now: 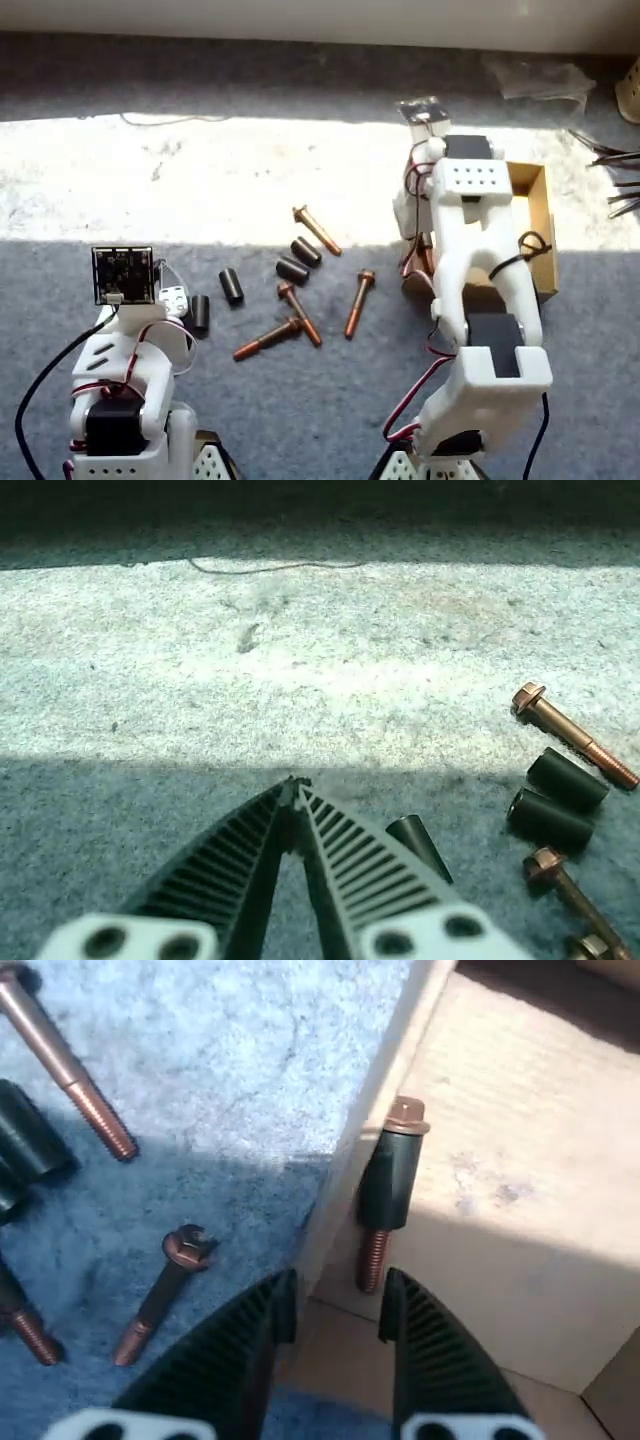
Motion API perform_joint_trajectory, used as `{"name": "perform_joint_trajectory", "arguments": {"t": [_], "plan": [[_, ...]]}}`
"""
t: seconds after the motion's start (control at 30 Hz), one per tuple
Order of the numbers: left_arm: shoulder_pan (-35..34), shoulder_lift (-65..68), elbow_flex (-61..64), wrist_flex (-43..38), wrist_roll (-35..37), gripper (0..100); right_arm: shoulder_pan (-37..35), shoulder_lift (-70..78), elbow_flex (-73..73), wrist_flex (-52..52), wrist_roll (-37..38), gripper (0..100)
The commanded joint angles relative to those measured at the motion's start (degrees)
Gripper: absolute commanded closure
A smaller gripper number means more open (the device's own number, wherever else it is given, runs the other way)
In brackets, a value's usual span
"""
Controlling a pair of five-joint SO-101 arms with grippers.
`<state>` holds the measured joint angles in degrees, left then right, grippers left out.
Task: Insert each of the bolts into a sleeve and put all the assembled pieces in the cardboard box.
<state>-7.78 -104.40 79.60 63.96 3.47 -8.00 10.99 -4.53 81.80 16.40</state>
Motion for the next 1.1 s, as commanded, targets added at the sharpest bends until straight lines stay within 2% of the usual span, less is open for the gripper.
{"name": "perform_joint_trajectory", "arguments": {"t": [0.0,0.27,0.37,0.5,0.87,1.0,1.07], "plan": [[-0.84,-0.66,-0.31,-0.62,-0.26,99,-4.18,-4.70,-2.68,0.84,0.53,97.4],[-1.01,-0.66,-0.84,-0.26,-0.26,99,-13.05,-18.86,-2.15,0.84,0.44,99.4],[-1.01,-0.66,-2.33,-0.09,-0.18,99,-15.43,-21.93,-2.15,4.00,0.44,99.4],[-0.66,-0.66,-5.23,3.60,-0.18,99,-18.68,-24.31,-2.15,6.02,0.44,99.4],[-1.10,-0.66,-6.64,4.57,-0.26,99,-27.03,-17.63,-2.15,5.67,0.79,99.1],[-1.36,-0.66,-6.90,5.19,-0.26,99,-26.86,-10.95,-2.51,5.67,6.77,98.9],[-2.86,-0.66,-6.64,5.01,-0.26,99,-26.86,-7.96,-2.59,5.67,7.21,98.9]]}}
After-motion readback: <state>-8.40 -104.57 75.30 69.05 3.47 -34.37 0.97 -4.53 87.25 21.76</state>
